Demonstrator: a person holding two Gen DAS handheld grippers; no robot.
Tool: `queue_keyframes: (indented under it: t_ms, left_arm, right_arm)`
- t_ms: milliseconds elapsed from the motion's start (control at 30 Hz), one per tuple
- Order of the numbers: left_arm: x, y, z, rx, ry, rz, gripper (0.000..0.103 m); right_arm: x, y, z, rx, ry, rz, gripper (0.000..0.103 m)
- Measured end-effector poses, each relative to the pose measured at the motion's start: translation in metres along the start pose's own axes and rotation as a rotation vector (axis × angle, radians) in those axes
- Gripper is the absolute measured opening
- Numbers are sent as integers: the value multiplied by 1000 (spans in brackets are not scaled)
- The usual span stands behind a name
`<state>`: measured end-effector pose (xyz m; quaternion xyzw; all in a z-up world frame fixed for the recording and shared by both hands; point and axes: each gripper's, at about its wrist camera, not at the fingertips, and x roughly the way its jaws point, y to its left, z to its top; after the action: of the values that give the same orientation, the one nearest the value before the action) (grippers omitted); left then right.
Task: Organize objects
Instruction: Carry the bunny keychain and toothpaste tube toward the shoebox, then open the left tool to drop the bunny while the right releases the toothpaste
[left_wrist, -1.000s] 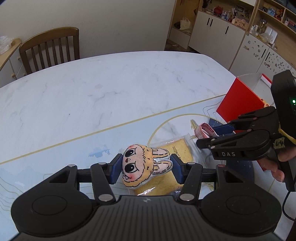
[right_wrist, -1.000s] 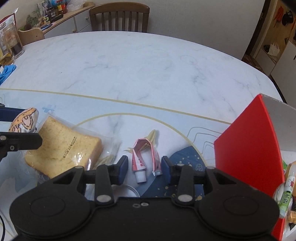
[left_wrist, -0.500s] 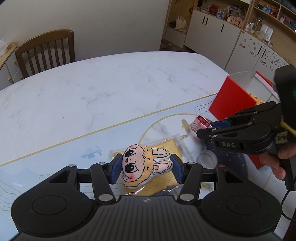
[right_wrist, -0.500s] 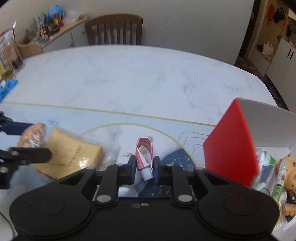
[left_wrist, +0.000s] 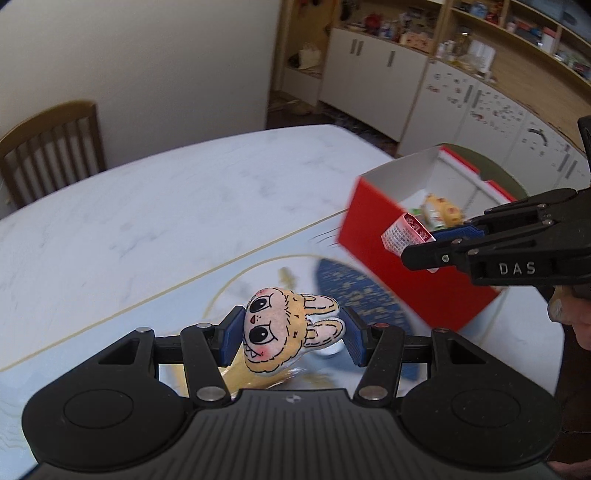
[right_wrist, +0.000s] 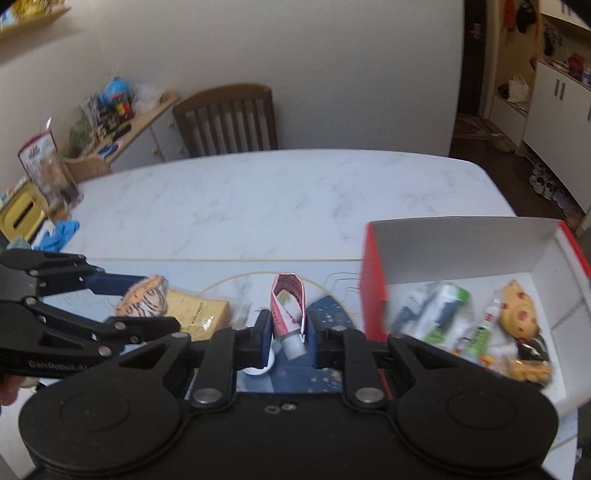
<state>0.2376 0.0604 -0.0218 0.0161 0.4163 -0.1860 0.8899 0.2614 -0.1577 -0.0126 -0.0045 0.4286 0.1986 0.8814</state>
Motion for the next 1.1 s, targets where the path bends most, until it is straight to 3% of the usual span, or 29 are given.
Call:
queue_keyframes:
  t_ms: [567, 767, 1100]
  left_arm:
    - [36, -138, 49, 164, -29, -90, 55]
    - [71, -179, 68, 170, 3, -105, 55]
    - [137, -230, 85, 212, 85, -55, 55]
  right_arm:
    - [-55, -130, -24, 107, -52, -132, 19]
    - [-51, -181, -30, 169, -25, -158, 19]
    - [-21, -232, -34, 221, 22, -196, 19]
